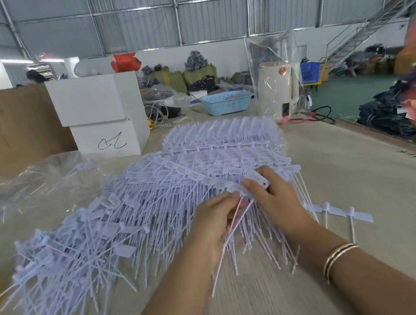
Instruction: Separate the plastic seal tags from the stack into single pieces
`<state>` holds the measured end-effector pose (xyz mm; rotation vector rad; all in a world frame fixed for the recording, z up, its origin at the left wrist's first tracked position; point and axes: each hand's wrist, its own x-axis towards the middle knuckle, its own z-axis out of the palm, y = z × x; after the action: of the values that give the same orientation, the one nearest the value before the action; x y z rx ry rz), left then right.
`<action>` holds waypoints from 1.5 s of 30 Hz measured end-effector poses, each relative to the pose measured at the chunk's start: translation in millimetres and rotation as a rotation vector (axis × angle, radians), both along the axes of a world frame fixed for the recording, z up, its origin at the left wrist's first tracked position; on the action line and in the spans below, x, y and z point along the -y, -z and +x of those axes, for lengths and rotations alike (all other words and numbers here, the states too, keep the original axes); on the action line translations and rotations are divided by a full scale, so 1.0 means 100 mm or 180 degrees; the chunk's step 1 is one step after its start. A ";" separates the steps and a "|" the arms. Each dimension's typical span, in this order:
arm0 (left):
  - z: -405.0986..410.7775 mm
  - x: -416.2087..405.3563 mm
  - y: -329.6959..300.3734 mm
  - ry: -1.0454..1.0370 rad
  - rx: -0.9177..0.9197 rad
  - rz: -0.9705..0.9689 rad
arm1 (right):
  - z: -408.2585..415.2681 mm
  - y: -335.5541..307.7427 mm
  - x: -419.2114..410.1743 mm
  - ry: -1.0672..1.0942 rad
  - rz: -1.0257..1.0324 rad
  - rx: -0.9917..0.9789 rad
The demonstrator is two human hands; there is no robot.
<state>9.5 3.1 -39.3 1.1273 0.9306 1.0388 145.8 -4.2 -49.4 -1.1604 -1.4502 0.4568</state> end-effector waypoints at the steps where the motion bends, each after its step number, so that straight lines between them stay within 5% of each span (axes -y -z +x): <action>1: -0.01 0.01 0.00 0.0029 -0.0015 0.0071 | 0.00 0.00 -0.01 -0.0043 -0.0068 -0.0009; 6: -0.02 0.04 -0.08 0.0525 -0.0961 0.0531 | 0.04 0.01 -0.08 -0.0089 -0.0542 0.0165; 9: -0.16 0.04 -0.20 0.1306 -0.0920 0.0257 | 0.08 -0.03 -0.08 -0.0178 -0.0589 -0.0112; 14: -0.31 -0.13 -0.28 -0.0824 -0.1181 0.0918 | 0.10 -0.09 -0.02 -0.0529 -0.0566 -0.0275; 19: -0.18 -0.27 -0.33 -0.0347 -0.2226 0.0653 | 0.09 -0.14 0.01 -0.0992 -0.0683 -0.0180; 22: -0.07 -0.28 -0.35 -0.0160 -0.1845 0.0361 | 0.10 -0.14 0.02 -0.0961 -0.0744 -0.0188; 28: 0.10 -0.15 -0.19 -0.0481 -0.0203 -0.0289 | 0.02 -0.15 -0.02 -0.0610 -0.0704 -0.0149; 40: 0.25 -0.07 -0.18 -0.0871 0.0429 -0.0398 | -0.08 -0.06 -0.02 0.0585 0.0664 0.1388; 45: 0.16 -0.10 -0.19 -0.0103 -0.0114 -0.0571 | -0.02 -0.09 -0.02 0.0170 -0.0114 0.0530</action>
<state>25.8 13.1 -20.2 0.9870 1.0522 0.9437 144.2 -1.8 -40.8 -1.2875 -1.5549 0.3568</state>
